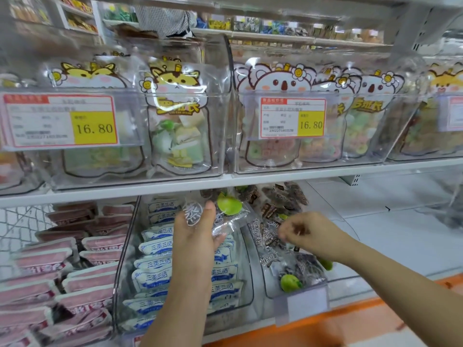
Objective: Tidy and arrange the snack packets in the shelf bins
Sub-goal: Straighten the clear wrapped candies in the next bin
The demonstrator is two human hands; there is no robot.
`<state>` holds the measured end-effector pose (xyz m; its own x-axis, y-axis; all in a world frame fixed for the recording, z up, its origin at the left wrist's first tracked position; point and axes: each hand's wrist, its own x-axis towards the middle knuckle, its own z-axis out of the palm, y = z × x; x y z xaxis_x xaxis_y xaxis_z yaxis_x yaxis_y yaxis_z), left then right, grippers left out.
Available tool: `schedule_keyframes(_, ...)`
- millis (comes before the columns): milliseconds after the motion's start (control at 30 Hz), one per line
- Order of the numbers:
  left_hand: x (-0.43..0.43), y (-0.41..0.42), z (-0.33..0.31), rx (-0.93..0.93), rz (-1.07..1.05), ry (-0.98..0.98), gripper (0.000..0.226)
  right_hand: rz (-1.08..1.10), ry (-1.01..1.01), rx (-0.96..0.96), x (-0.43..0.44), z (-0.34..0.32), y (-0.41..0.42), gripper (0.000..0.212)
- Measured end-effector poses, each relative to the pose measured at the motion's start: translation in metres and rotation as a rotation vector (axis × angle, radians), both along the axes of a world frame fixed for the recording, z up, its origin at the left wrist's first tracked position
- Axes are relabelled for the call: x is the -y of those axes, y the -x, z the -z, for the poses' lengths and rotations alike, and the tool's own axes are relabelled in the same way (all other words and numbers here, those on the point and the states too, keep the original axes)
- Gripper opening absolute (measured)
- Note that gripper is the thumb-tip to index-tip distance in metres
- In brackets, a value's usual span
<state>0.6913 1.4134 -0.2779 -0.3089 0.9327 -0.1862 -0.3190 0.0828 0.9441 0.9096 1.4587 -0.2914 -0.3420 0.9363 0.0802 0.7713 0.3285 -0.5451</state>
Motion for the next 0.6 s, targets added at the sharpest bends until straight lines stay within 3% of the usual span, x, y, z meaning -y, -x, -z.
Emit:
schedule_keyframes(167,0.005,-0.008,0.003,-0.008,0.019,0.011,0.081,-0.311,0.282,0.357,-0.005,0.015,0.006,0.018)
schedule_keyframes(300,0.005,-0.013,0.005,-0.005,0.013,0.028,0.081,-0.407,0.370,0.670,-0.016,0.026,0.027,0.047)
schedule_keyframes(400,0.004,-0.013,0.005,0.003,0.008,0.034,0.083,-0.501,0.324,0.894,-0.022,0.027,0.036,0.061)
schedule_keyframes(600,0.000,-0.015,0.002,0.009,0.017,0.026,0.082,-0.631,0.288,1.102,-0.021,0.036,0.032,0.052)
